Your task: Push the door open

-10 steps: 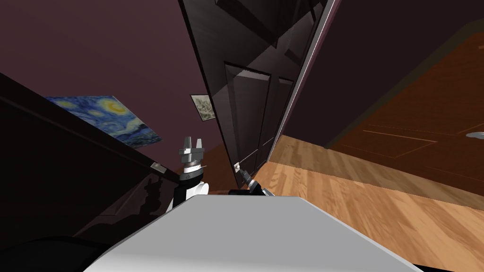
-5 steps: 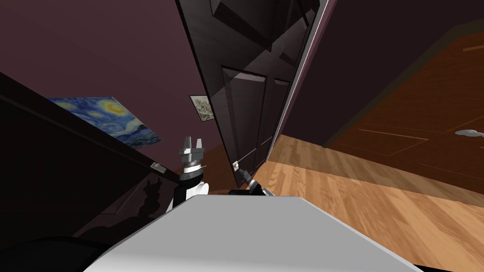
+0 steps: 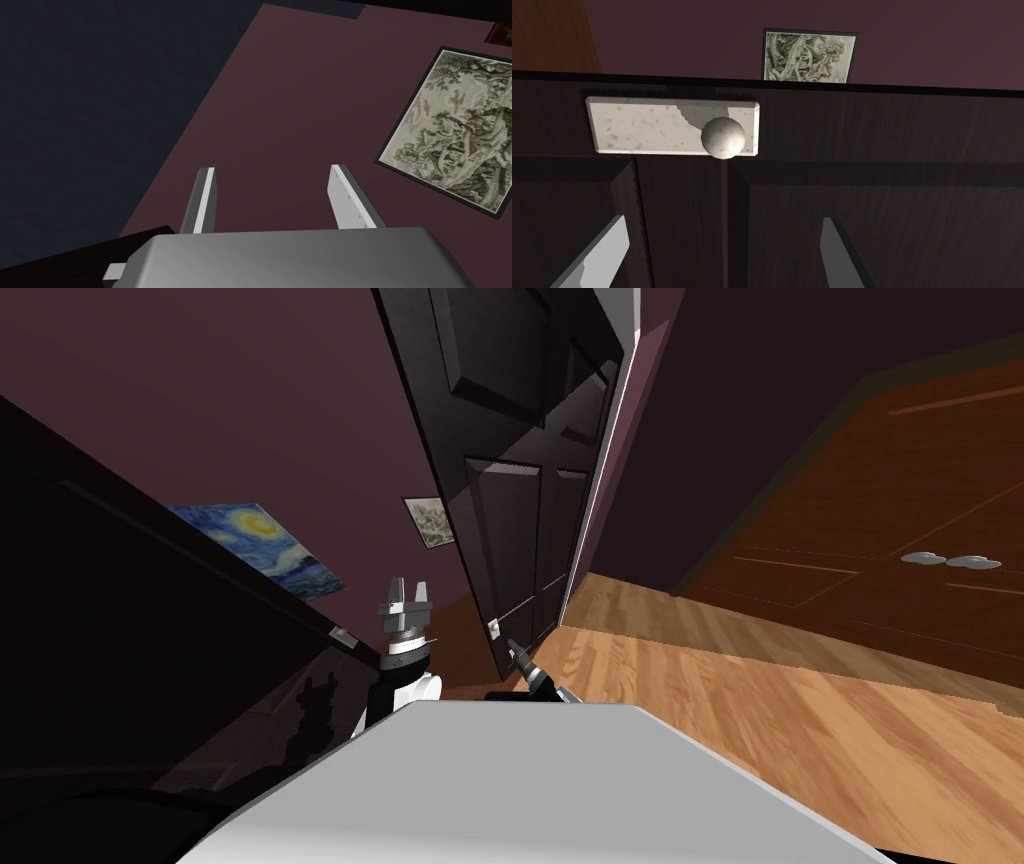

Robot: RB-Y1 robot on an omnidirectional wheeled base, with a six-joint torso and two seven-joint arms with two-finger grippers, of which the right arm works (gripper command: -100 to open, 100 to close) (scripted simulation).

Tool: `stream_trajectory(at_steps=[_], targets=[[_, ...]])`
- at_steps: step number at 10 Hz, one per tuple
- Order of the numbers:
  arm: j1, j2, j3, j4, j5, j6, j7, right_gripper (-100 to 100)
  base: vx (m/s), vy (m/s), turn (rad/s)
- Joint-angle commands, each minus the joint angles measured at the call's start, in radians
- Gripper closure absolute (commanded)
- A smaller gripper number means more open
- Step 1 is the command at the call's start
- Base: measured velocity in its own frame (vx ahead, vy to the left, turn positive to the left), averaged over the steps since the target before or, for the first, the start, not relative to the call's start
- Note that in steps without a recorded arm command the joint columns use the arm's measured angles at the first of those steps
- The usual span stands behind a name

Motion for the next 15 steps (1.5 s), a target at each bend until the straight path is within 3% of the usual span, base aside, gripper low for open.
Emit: stream_trajectory(at_steps=[1, 8, 9, 14, 15], targets=[[-0.002, 0.003, -0.004, 0.004, 0.0, -0.003, 0.002, -100, 0.114, 0.112, 0.017], [-0.008, 0.016, -0.017, 0.023, -0.001, -0.013, 0.01, -100, 0.138, 0.106, 0.017], [-0.008, 0.016, -0.017, 0.023, -0.001, -0.013, 0.01, 100, -0.005, -0.005, -0.001], [-0.008, 0.016, -0.017, 0.023, -0.001, -0.013, 0.01, 100, -0.01, -0.009, 0.002], [-0.009, 0.013, -0.035, 0.031, -0.006, -0.01, 0.015, 100, 0.044, 0.092, -0.028]])
